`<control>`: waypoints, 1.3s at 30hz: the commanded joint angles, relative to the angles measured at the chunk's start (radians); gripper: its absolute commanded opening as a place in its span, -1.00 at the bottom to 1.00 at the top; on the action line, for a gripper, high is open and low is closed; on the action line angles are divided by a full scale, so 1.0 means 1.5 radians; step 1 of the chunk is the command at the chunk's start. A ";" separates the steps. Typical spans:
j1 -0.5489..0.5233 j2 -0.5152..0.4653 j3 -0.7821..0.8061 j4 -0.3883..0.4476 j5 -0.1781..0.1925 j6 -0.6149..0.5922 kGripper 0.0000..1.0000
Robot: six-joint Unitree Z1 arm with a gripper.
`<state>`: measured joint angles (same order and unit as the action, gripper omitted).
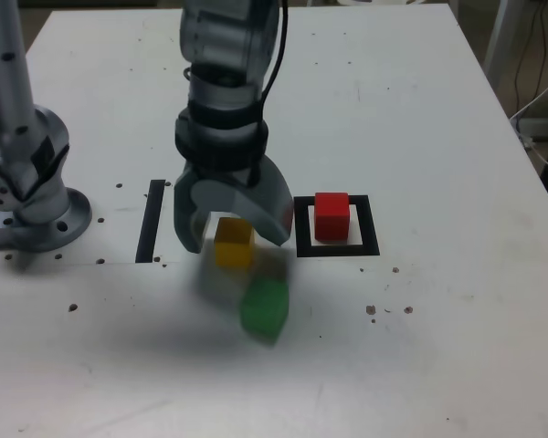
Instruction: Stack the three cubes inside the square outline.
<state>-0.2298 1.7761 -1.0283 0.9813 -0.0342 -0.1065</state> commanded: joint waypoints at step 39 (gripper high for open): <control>0.009 0.015 0.005 -0.033 0.016 -0.025 -0.68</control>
<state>-0.2183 1.7965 -1.0202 0.9268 -0.0061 -0.1428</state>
